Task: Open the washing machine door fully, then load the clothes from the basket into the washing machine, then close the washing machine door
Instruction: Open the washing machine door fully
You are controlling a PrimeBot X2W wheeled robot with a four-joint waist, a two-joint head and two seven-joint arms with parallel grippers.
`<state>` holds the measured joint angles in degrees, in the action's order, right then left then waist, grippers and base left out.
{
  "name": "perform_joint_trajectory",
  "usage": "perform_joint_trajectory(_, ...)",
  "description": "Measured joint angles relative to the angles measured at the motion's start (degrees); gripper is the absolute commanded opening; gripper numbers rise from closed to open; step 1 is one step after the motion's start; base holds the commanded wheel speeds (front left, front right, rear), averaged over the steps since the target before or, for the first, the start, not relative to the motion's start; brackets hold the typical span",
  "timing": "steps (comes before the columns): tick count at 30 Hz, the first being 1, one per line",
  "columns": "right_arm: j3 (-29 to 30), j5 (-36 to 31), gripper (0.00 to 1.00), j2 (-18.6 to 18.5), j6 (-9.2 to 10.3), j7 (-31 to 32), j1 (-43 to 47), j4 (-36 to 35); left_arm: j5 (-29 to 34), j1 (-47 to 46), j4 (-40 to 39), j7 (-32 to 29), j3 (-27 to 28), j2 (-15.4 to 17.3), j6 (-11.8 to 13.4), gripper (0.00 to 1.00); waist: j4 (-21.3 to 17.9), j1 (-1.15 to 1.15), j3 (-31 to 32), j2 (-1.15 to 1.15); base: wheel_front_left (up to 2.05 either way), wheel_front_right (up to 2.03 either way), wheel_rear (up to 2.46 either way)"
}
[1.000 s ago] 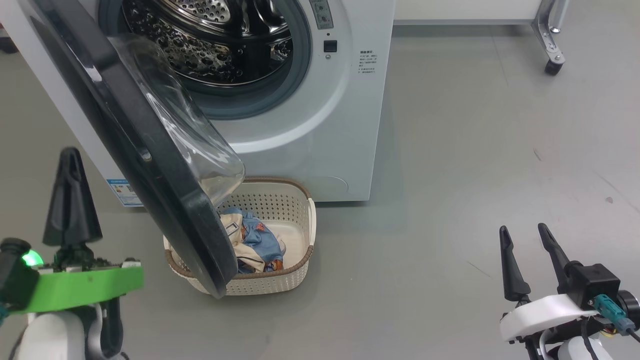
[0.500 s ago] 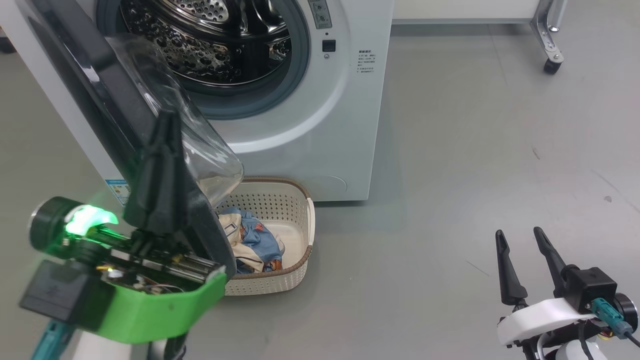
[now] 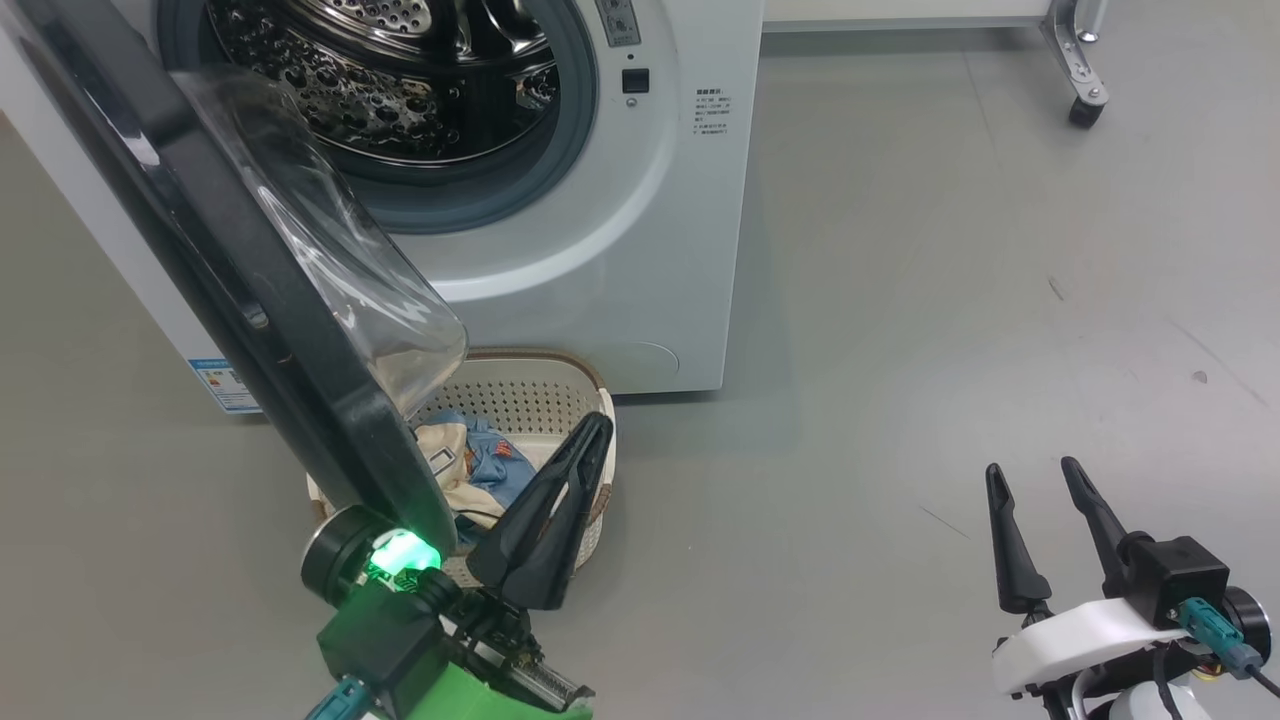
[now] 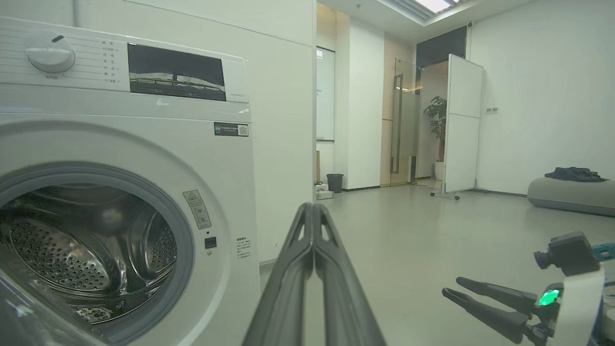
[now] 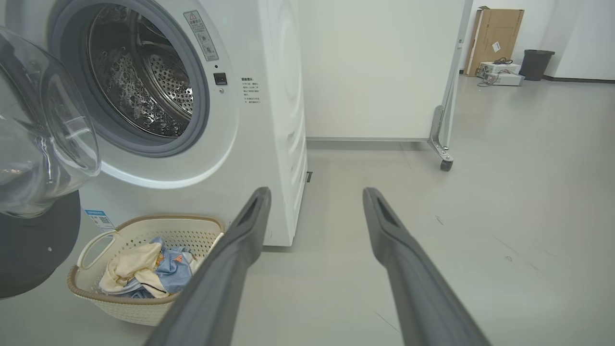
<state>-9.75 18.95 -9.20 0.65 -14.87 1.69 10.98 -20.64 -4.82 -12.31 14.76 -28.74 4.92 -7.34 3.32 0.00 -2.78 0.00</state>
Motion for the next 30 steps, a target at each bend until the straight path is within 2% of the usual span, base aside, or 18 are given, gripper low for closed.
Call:
perform_joint_trajectory(11,0.3,-1.0,1.0,0.5,-0.6,0.0,0.0,0.4,-1.1,2.6,9.6,0.0,1.9,1.2,0.0,0.0,-0.5,0.0,-0.9,0.0,0.0,0.0,0.0)
perform_joint_trajectory(30,2.3,-1.6,1.0,1.9,-2.13,0.0,-0.8,0.4,-2.9,-1.8,18.7,-0.1,7.9,-0.4,0.0,0.0,-1.8,0.0,-5.2,0.0,0.0,0.0,0.0)
